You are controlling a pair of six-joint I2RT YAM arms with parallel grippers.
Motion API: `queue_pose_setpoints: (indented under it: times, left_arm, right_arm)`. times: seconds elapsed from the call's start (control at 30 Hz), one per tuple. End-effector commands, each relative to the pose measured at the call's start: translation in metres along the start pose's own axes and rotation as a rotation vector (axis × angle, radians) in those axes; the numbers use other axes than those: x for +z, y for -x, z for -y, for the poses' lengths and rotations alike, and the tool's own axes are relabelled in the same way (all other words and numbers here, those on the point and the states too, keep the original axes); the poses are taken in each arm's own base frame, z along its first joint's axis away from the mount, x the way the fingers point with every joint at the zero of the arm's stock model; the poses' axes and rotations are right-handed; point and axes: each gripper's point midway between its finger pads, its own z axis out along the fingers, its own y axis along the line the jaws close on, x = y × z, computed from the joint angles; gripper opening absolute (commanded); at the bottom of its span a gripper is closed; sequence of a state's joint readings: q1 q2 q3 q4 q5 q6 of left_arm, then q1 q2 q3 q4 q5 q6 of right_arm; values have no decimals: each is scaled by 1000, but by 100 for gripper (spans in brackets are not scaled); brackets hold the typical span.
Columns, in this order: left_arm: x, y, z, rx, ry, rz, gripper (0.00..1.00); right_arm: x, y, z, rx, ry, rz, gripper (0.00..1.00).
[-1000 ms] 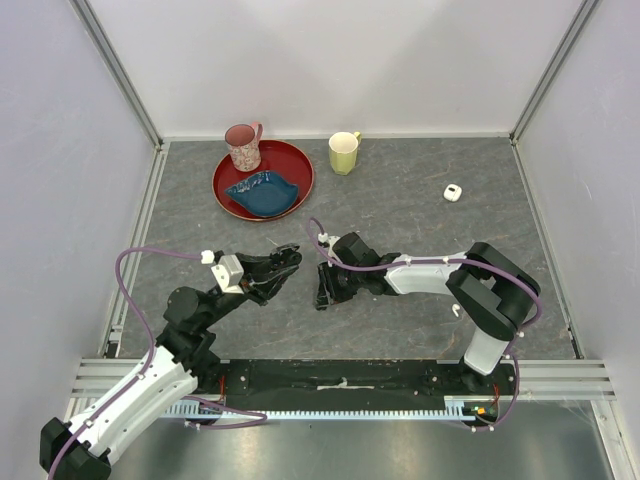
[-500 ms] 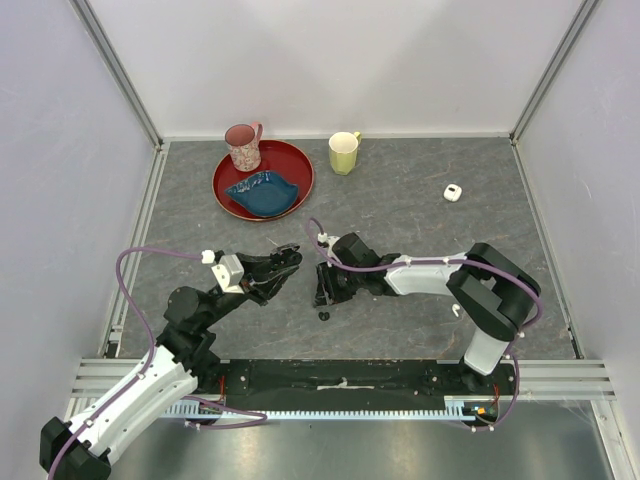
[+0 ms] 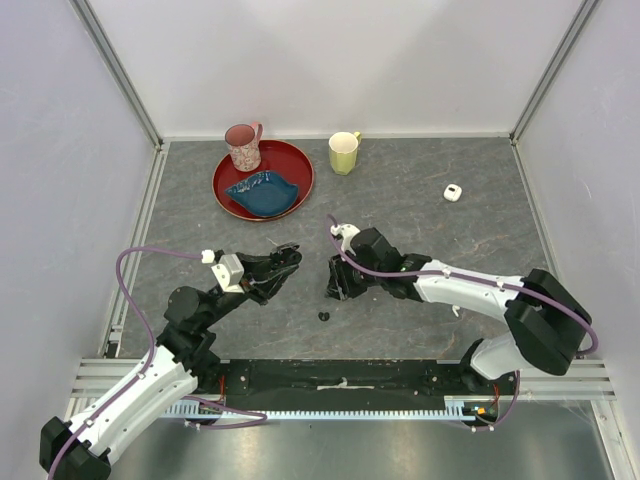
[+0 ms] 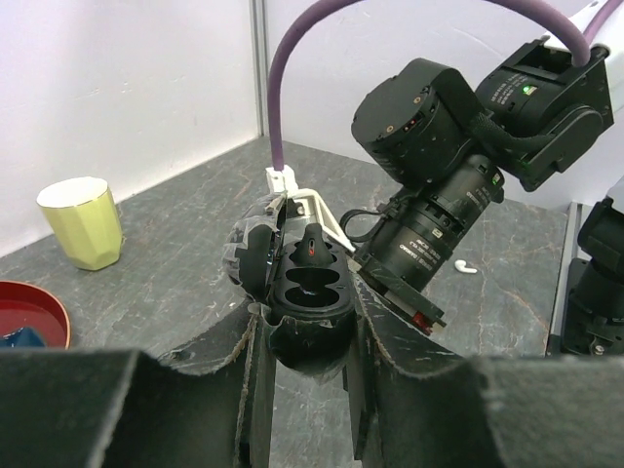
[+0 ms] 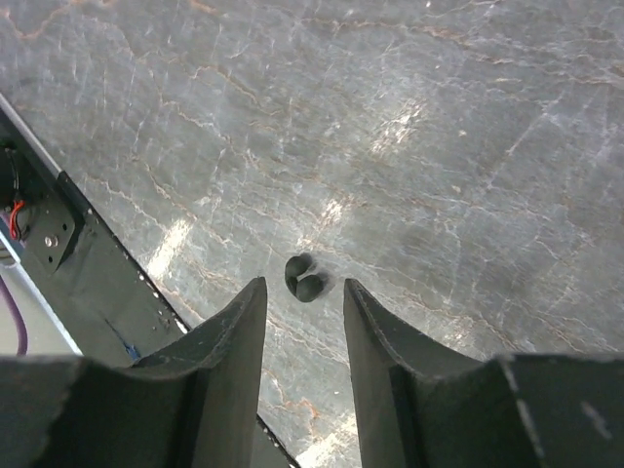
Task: Insert the wireless bluetooth earbuds into the charging case
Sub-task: Adjust the earbud at the center of the board.
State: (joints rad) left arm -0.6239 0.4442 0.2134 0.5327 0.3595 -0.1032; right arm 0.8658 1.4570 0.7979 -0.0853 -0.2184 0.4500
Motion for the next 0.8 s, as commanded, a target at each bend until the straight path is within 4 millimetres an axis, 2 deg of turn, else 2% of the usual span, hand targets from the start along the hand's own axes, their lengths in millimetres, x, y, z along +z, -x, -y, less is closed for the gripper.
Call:
queue_pose_setpoints:
  times: [0.0, 0.13, 0.33, 0.5, 0.77]
  left_arm:
    - [2, 17, -2, 2, 18, 65, 2]
    - [2, 18, -3, 1, 20, 67, 2]
    - [2, 15, -3, -4, 25, 63, 2]
    - [1, 16, -4, -2, 30, 63, 2]
    - [2, 13, -5, -4, 34, 57, 2]
  right_arm:
    - [-1, -25, -8, -52, 53, -80, 44]
    - [7, -40, -19, -82, 98, -130, 41]
    - [15, -47, -35, -113, 139, -155, 40]
    - [22, -54, -30, -134, 121, -184, 40]
    - [29, -52, -32, -148, 133, -193, 39]
